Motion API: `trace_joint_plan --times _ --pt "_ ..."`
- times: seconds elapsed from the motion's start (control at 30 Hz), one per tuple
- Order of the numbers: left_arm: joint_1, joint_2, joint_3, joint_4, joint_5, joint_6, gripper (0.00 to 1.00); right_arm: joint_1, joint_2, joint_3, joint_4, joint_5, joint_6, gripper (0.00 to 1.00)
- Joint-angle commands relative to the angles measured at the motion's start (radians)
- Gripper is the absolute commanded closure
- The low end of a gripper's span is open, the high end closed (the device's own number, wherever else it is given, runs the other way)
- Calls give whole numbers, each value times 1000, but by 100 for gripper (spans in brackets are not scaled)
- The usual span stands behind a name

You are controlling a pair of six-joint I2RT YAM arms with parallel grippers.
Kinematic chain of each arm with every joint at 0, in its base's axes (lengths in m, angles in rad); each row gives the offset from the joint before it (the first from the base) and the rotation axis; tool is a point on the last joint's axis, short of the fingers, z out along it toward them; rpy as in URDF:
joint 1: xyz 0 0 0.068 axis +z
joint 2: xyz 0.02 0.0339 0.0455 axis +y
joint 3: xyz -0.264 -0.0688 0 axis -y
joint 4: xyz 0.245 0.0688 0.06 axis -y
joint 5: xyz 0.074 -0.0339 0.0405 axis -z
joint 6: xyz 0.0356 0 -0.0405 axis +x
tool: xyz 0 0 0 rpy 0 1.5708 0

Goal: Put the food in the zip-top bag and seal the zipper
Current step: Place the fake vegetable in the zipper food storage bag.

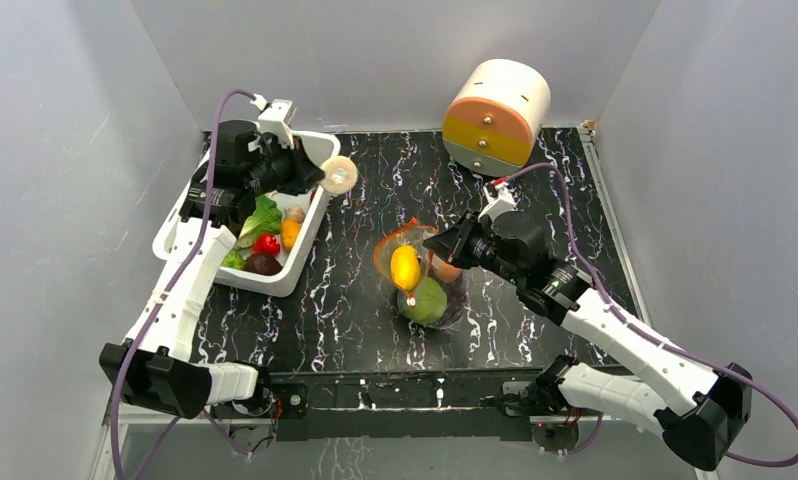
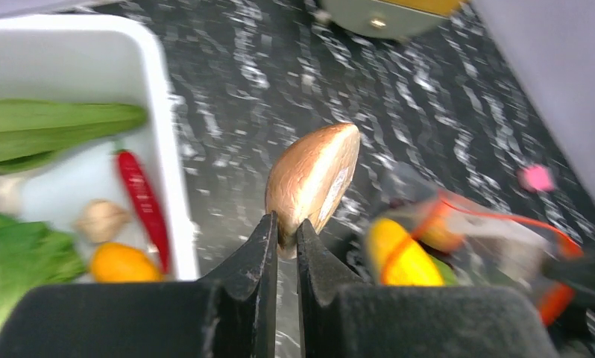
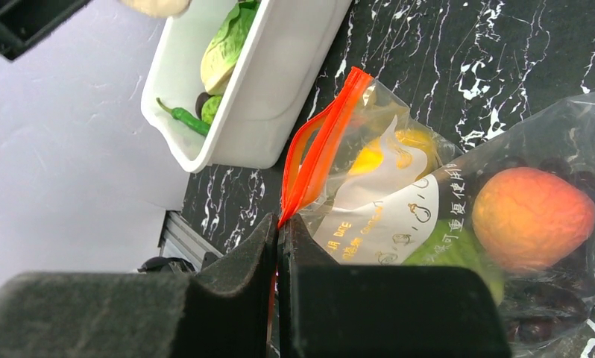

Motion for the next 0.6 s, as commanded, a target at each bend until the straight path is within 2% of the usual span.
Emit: trace_joint_plan --times 0.0,0.2,0.43,0.57 --pt "-28 -17 40 -78 298 -112 100 0 -46 26 43 64 52 100" --pt "-69 -16 -34 -122 505 -143 100 0 -79 -20 73 129 88 100" --pt "-124 -38 -164 -34 625 -230 100 1 -70 -5 84 142 93 100" --pt "-156 -24 -202 -1 622 -250 100 1 -69 -6 116 108 94 100"
